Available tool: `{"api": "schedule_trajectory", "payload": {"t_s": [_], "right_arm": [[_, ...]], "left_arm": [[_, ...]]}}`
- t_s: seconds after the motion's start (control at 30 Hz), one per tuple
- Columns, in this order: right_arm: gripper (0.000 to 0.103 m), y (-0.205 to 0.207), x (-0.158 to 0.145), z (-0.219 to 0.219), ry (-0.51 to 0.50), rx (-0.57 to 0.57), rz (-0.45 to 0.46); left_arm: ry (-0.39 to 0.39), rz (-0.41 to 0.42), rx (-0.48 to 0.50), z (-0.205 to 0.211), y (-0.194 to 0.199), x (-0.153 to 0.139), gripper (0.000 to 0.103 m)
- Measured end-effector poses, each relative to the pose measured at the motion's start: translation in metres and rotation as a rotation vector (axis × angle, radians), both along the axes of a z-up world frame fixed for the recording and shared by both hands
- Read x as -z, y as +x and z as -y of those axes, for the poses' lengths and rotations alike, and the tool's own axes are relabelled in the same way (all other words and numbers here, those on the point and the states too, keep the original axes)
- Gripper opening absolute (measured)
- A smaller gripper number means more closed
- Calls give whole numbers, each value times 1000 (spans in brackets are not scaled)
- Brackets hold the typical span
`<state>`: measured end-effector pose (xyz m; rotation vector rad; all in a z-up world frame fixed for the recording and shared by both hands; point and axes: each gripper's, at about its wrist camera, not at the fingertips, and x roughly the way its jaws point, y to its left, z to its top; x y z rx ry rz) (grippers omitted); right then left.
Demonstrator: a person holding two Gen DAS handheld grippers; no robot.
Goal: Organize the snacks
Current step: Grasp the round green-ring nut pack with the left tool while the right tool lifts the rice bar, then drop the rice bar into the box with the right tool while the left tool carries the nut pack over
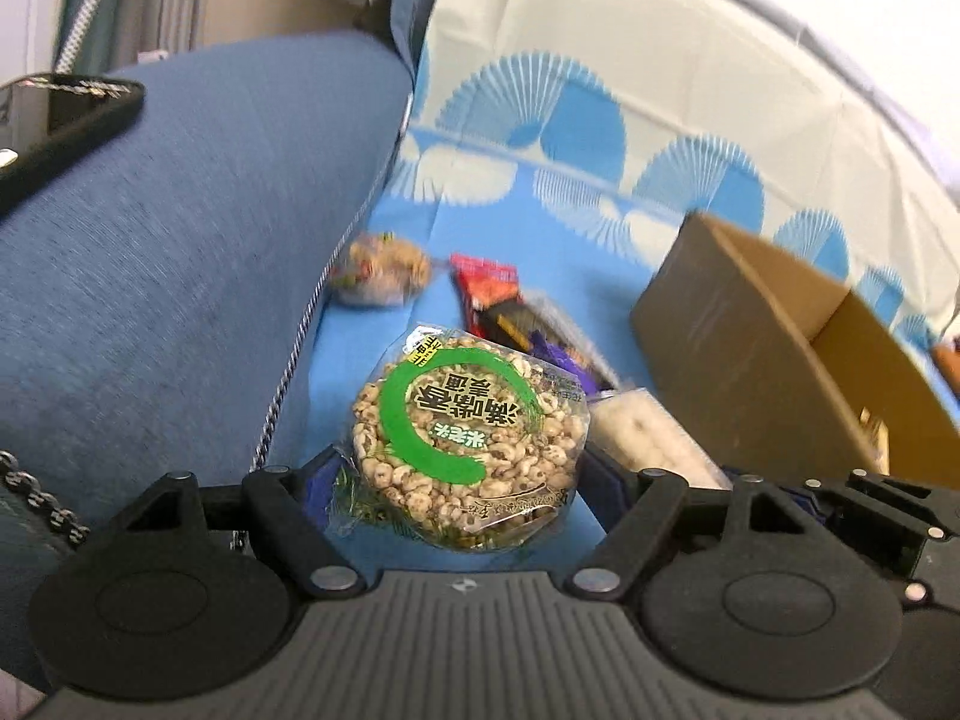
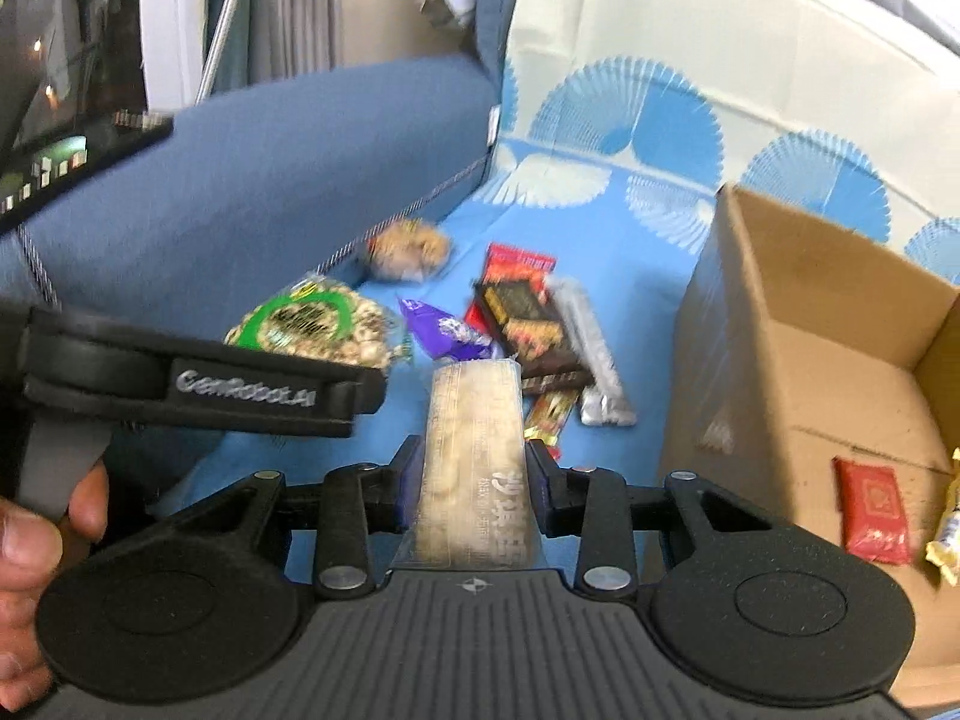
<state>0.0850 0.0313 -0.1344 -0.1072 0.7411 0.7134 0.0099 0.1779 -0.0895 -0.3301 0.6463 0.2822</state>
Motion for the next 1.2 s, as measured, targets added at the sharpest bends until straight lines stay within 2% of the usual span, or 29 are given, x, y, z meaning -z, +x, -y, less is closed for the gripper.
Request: {"api": "schedule_trajectory", "payload": {"t_s": [0.3,0.47,1.0,1.2], "right_arm": [[37,2,-19,15,71,38,70],[37,3,-24,21,86,34,113],[37,13,-40,45,142,36,191],[37,19,-46,57,170,48,198]], "left_arm": [[23,100,-26,3,-11,-11,83],[42,126,-35,5,-12,-14,83],[105,98,-53,11,-7,-13,83],[146,117,-40,18,-8,-12,83]]}}
